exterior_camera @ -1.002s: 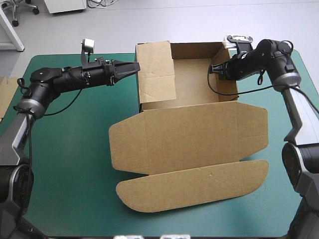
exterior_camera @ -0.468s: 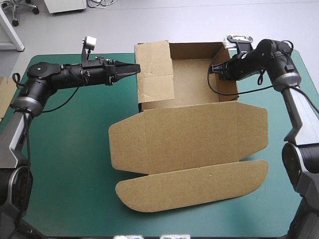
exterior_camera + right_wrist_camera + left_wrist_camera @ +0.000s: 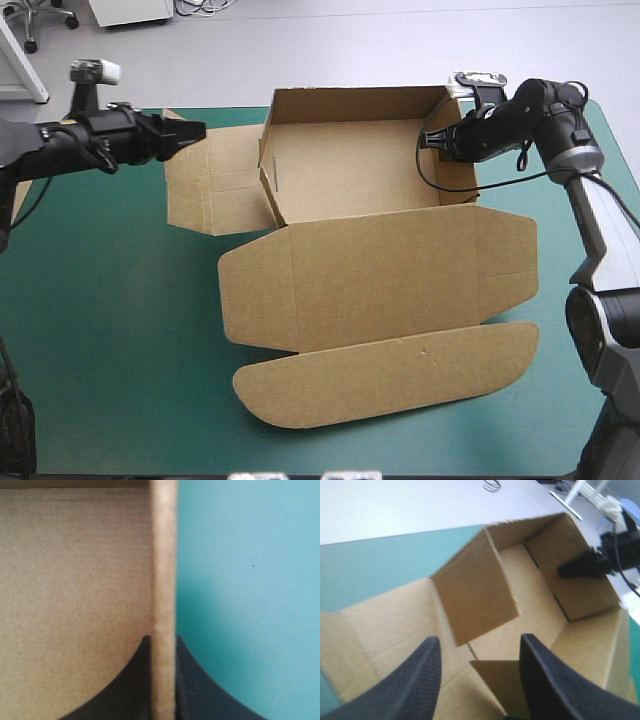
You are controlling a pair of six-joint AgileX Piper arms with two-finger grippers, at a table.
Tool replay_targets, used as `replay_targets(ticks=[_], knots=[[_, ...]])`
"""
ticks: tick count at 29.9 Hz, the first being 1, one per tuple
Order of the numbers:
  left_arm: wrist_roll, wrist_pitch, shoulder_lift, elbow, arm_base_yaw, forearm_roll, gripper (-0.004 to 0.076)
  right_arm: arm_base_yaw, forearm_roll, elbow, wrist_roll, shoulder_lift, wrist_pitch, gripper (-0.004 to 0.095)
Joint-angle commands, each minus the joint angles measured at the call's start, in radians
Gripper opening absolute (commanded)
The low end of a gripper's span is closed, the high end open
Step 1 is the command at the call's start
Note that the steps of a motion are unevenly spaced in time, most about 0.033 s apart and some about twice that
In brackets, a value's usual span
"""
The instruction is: Fold the box
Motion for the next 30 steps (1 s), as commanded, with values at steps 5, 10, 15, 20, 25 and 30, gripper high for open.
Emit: replay_targets(ticks=[5, 10, 15, 20, 25, 30], knots=[[-0.045, -0.044, -0.082, -0.027, 0.229, 0.07, 0.0356, -0.003, 0.041, -0.032, 0.008, -0.055, -0.033, -0.0012], [-0.207, -0.128, -0.035, -0.027, 0.287, 0.353, 0.0356, -0.003, 0.044, -0.032, 0.008, -0.055, -0.033, -0.0013], [-0.225, -0.079, 0.057, -0.026, 0.272, 0.307, 0.0356, -0.003, 0.044, -0.032, 0.008, -0.055, -0.039, -0.0013], [-0.21, -0.047, 0.148, -0.014, 0.232, 0.303, 0.0349, -0.003, 0.045, -0.032, 0.008, -0.055, -0.043, -0.0013], [-0.125, -0.14, 0.204, 0.111, 0.211, 0.187, 0.0318, -0.003, 0.052, -0.032, 0.008, -0.055, -0.047, -0.0013], [0.079, -0.143, 0.226, 0.316, 0.187, -0.125, 0.0316, -0.003, 0.057, -0.032, 0.008, -0.055, -0.047, -0.0013]])
